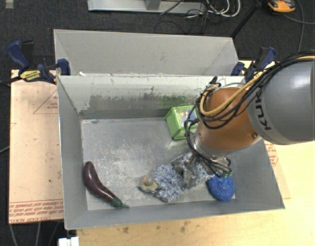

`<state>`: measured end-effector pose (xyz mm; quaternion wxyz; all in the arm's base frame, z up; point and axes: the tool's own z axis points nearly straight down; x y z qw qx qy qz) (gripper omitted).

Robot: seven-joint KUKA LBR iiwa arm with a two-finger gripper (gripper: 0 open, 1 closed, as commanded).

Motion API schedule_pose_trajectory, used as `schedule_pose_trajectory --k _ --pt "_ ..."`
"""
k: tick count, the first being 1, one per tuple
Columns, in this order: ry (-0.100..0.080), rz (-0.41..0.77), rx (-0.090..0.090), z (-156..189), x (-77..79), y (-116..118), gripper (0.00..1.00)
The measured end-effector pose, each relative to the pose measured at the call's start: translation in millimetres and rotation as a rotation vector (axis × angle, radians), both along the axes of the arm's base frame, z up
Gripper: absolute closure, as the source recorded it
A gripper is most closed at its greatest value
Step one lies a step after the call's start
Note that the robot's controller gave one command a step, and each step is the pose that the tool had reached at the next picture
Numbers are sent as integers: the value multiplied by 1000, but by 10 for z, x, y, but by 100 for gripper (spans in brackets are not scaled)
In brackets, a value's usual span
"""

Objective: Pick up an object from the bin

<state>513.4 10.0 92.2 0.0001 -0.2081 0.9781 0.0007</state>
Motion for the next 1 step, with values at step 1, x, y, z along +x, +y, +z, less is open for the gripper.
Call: schedule_pose_trajectory --k 1 --pt "-2 20 0 955 171 4 100"
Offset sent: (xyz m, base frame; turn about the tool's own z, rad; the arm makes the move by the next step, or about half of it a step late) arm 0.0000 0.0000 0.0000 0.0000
